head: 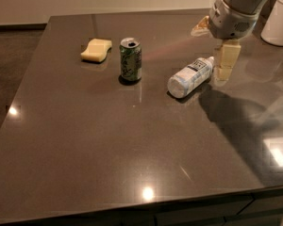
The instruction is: Pick blue plastic bottle
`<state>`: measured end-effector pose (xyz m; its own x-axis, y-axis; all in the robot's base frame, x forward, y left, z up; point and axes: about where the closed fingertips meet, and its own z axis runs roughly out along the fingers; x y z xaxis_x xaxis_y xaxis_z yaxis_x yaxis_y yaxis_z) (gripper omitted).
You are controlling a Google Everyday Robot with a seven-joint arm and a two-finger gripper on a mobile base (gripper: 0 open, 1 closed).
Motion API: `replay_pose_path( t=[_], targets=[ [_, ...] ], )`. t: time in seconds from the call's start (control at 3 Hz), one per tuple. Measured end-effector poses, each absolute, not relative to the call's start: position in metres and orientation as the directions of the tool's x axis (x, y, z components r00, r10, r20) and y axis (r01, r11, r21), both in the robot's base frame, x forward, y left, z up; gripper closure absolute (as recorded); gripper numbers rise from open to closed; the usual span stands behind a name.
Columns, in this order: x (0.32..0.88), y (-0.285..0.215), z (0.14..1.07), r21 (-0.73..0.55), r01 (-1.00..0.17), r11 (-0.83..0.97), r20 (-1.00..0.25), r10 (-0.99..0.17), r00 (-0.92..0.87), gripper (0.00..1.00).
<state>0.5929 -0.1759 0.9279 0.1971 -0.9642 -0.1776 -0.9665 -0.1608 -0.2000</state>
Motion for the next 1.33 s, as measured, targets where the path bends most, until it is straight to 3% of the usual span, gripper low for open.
replay_pose_path(
  t=[1.0, 1.33],
  targets=[
    [0.644, -0.176, 0.873, -0.133, -0.919, -0.370, -0.127, -0.913, 0.386, 0.00],
    [0.645, -0.177, 0.863, -0.113, -0.903, -0.414, -0.113, -0.898, 0.425, 0.07]
  ],
)
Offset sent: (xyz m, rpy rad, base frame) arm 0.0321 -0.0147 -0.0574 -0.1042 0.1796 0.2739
